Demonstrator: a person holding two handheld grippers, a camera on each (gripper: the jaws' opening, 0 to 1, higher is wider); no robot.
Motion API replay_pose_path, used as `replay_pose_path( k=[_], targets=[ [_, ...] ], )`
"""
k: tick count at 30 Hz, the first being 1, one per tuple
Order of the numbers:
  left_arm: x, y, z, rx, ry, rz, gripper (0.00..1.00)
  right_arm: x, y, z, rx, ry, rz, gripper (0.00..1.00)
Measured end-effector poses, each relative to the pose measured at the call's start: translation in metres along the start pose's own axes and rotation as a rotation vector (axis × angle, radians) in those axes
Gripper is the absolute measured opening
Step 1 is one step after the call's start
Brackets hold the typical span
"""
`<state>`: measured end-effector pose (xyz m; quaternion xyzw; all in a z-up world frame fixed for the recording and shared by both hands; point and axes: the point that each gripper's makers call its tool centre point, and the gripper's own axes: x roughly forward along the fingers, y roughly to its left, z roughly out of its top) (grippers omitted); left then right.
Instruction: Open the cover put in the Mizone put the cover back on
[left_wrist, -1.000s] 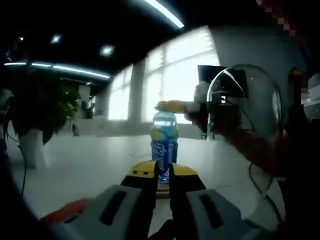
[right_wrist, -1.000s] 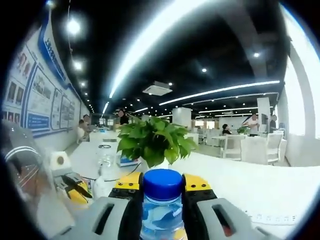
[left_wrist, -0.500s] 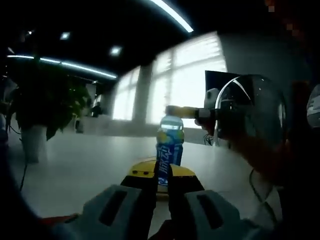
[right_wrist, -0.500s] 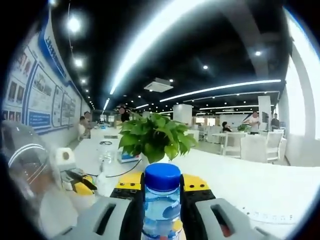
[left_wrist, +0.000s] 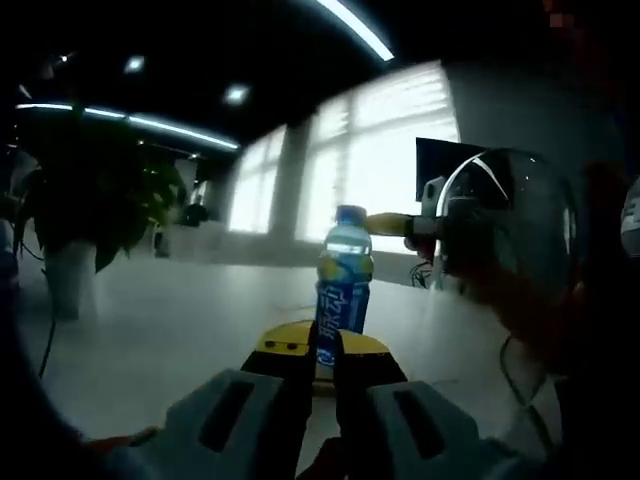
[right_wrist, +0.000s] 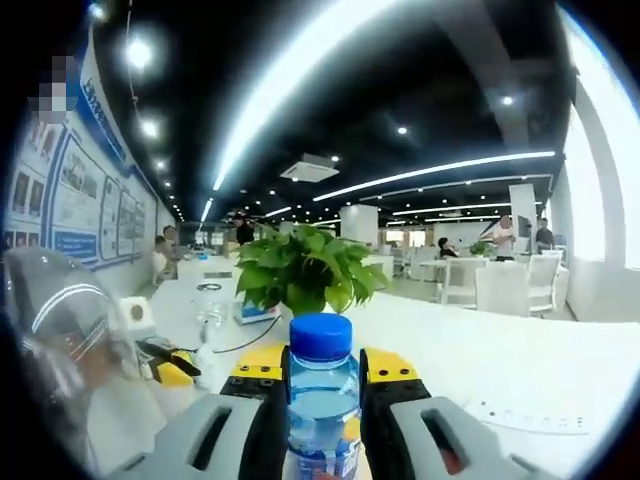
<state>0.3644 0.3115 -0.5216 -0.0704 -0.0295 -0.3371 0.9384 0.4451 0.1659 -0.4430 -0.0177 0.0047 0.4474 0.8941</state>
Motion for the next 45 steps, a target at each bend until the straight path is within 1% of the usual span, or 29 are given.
replay_pose_path(
  k=[6,11,18,22,26,33,40,45],
  targets=[
    [0.000,0.003,0.001,0.001,-0.003,0.006,0.00,-0.009,-0.002,0.002,-0.015,-0.009,-0.014,0.18],
    [-0.001,0.007,0.003,0.012,-0.015,0.022,0.00,-0.018,-0.012,0.008,-0.035,-0.012,-0.035,0.17],
    [-0.004,0.003,0.011,0.041,-0.040,0.004,0.01,-0.029,-0.019,0.017,-0.037,-0.031,-0.047,0.17],
    [-0.004,0.003,0.012,0.048,-0.045,0.005,0.01,-0.031,-0.018,0.023,-0.037,-0.048,-0.045,0.17],
    [-0.004,0.005,0.010,0.046,-0.038,0.009,0.01,-0.032,-0.015,0.024,-0.040,-0.053,-0.037,0.17],
    [-0.004,0.005,0.008,0.043,-0.030,0.009,0.01,-0.031,-0.011,0.021,-0.044,-0.045,-0.030,0.17],
    [-0.004,0.006,0.008,0.035,-0.032,0.011,0.01,-0.035,-0.018,0.011,-0.019,-0.039,-0.048,0.17],
    [-0.004,0.008,0.006,0.032,-0.026,0.015,0.01,-0.041,-0.014,0.004,0.000,-0.048,-0.049,0.17]
  ],
)
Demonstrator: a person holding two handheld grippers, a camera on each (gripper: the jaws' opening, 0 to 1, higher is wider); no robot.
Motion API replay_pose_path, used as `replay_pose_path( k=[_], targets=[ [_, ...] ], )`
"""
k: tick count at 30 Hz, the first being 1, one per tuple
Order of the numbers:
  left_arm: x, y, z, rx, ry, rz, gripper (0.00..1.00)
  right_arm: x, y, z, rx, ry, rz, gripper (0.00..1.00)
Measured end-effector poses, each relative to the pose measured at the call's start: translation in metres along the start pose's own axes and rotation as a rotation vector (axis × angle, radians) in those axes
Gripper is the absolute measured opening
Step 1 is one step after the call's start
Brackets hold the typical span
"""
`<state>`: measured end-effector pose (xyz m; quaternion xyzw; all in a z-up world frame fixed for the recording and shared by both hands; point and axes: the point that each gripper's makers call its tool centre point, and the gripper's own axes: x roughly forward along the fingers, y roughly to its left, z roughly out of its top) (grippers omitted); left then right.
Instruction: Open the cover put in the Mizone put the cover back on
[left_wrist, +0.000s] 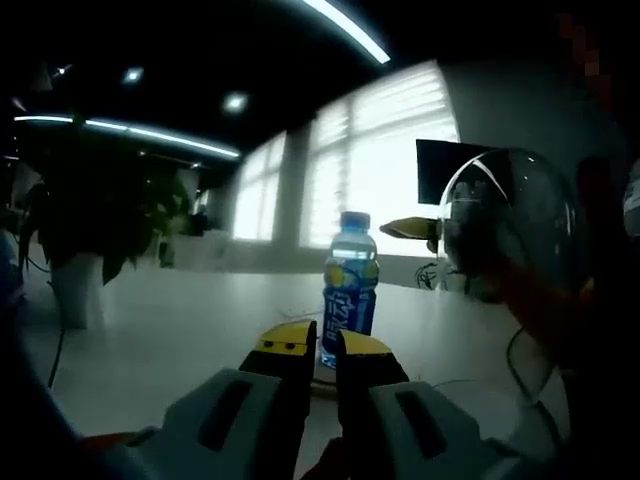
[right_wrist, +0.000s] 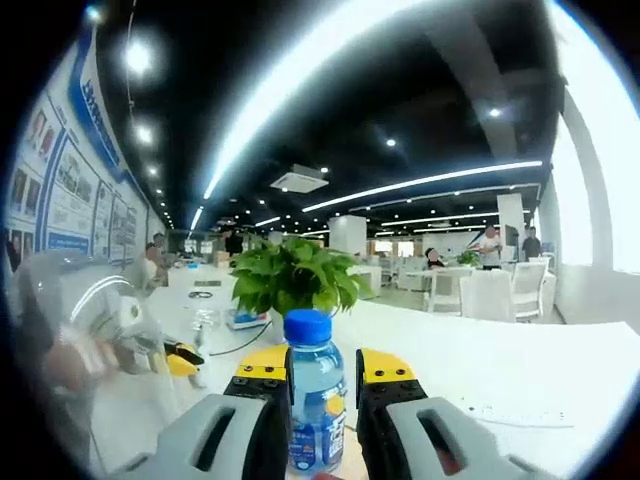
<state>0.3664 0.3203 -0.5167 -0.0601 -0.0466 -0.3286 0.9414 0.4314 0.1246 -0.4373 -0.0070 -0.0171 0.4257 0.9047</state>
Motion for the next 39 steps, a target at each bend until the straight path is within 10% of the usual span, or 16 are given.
replay_pose_path(
  k=[39],
  targets=[
    [0.001,-0.005,0.000,0.034,0.005,-0.019,0.01,-0.099,-0.013,-0.021,-0.002,-0.057,-0.198,0.17]
  ],
)
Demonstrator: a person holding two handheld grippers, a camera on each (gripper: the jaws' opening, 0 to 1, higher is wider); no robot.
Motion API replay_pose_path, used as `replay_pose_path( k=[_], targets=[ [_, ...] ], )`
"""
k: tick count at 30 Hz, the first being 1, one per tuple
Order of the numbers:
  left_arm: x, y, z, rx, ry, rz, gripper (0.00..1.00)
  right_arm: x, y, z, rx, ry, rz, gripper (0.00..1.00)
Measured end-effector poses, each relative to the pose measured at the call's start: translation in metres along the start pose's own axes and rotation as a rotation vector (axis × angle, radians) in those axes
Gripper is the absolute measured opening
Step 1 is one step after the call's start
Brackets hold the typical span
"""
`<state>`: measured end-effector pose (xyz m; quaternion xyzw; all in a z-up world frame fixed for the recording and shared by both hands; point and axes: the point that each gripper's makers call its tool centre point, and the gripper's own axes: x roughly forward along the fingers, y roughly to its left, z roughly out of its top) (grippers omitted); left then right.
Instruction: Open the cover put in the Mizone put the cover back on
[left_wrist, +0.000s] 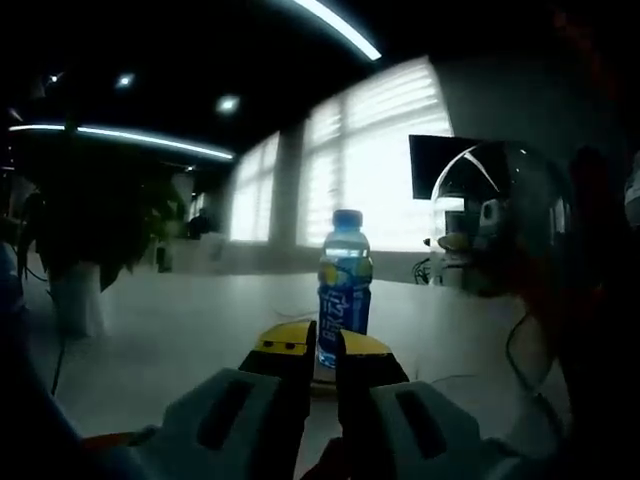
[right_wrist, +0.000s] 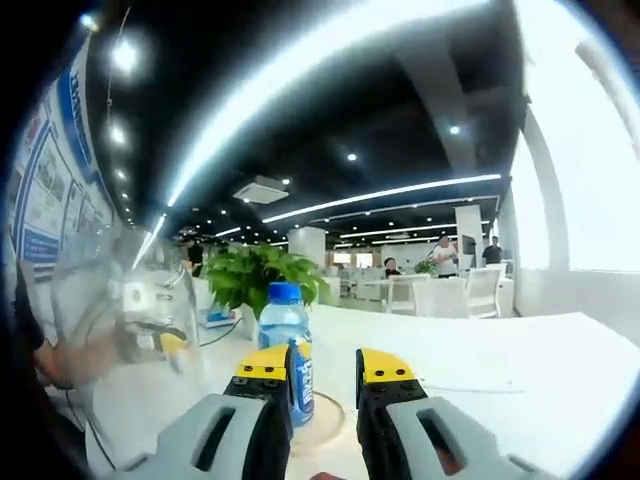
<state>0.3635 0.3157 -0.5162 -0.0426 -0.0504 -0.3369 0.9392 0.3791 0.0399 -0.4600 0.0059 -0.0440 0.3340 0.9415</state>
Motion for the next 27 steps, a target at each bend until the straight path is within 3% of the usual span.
replay_pose_path(
  k=[6,17,20,24,27],
  targets=[
    [0.000,0.001,0.000,-0.006,-0.002,-0.002,0.01,-0.007,-0.006,-0.008,-0.008,-0.020,-0.015,0.17],
    [0.000,0.003,-0.004,-0.015,0.008,0.004,0.01,-0.017,-0.017,-0.028,-0.028,0.000,-0.057,0.17],
    [0.000,0.004,-0.005,-0.016,0.011,0.007,0.01,-0.021,-0.020,-0.028,-0.020,-0.020,-0.063,0.17],
    [0.000,0.005,-0.007,-0.019,0.015,0.009,0.01,-0.027,-0.024,-0.028,0.063,-0.061,-0.056,0.17],
    [0.001,0.003,-0.008,-0.020,0.021,0.005,0.01,-0.034,-0.024,-0.029,0.031,-0.066,-0.067,0.17]
  ],
)
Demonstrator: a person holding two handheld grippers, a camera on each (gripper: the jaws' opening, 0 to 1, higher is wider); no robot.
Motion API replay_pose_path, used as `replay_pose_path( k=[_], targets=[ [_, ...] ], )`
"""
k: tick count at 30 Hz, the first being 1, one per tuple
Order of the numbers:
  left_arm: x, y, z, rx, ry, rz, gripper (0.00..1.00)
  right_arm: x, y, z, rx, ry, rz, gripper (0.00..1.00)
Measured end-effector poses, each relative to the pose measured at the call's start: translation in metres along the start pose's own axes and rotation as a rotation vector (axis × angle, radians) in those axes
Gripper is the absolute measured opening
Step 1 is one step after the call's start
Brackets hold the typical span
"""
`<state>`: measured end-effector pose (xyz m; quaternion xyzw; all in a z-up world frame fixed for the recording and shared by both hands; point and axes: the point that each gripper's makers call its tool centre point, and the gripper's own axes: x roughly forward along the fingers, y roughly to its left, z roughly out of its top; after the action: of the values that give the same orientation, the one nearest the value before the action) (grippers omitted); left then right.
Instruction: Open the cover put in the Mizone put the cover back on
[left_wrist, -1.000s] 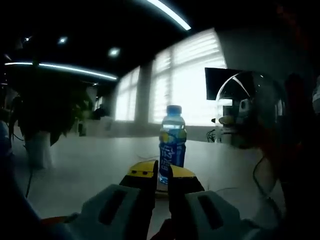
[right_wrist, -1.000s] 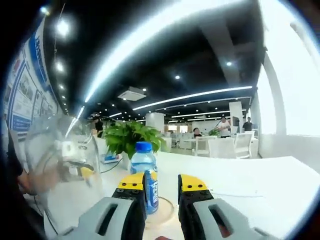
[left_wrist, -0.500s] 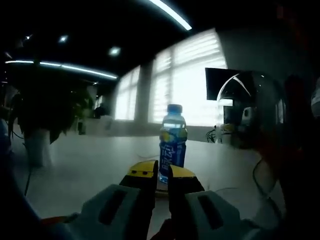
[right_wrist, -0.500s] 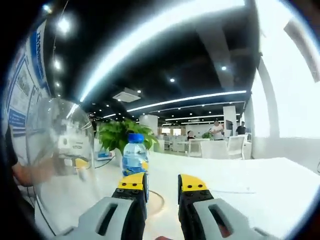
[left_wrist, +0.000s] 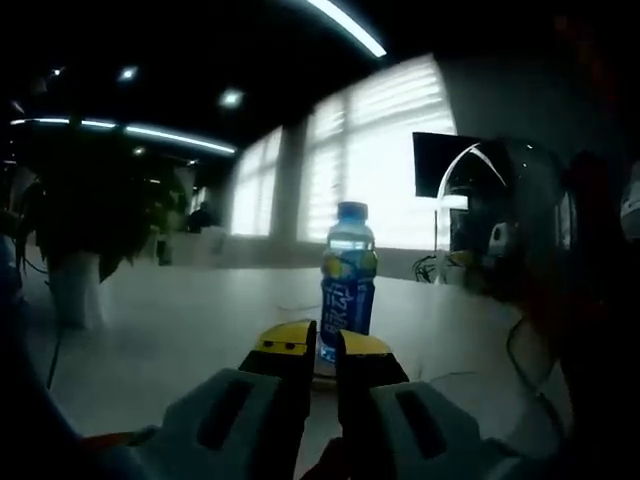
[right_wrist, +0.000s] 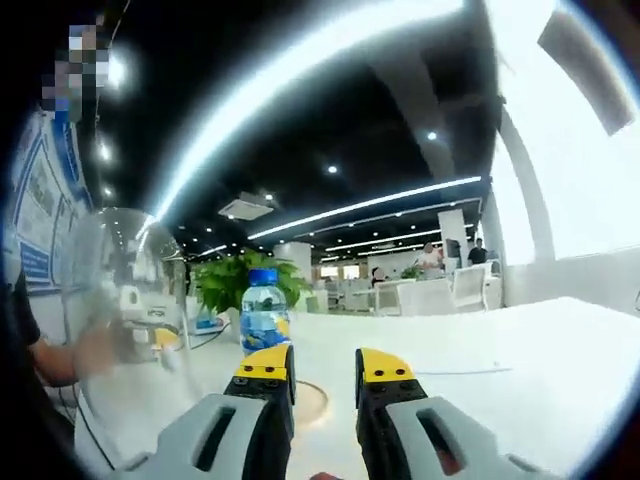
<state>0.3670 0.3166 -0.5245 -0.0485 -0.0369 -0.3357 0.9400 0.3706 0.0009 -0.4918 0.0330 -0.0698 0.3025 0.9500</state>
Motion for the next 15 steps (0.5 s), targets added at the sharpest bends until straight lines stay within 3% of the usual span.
replay_pose_path(
  k=[1,6,15],
  targets=[
    [0.000,-0.001,-0.001,0.003,0.004,-0.001,0.01,-0.003,0.003,0.002,-0.029,-0.006,0.011,0.16],
    [0.001,-0.006,-0.002,0.014,0.011,-0.015,0.01,-0.005,-0.001,0.001,0.003,-0.014,0.009,0.16],
    [0.000,-0.008,0.000,0.022,0.008,-0.021,0.03,-0.004,-0.010,-0.012,-0.050,0.038,-0.038,0.15]
  ],
)
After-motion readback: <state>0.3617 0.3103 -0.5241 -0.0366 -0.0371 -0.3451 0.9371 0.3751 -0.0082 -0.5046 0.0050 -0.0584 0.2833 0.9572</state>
